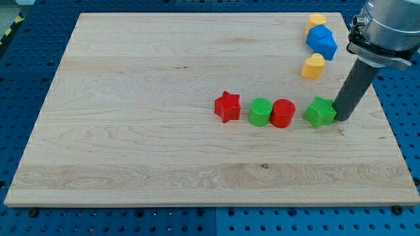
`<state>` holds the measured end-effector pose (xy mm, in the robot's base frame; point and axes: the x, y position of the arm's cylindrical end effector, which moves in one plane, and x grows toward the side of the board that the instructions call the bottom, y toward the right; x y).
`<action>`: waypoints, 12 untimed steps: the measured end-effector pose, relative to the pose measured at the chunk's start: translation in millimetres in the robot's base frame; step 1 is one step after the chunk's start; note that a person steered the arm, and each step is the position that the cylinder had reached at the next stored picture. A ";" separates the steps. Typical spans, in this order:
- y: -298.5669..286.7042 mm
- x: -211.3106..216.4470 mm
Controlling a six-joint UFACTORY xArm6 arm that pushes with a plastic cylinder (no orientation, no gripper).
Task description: Move the yellow heart to the top left of the red star
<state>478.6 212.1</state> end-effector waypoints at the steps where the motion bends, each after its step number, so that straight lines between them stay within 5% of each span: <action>1: -13.5 0.0; 4: 65.8 -62.1; 9: -123.4 -141.3; 12: -190.4 -125.3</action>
<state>353.3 21.6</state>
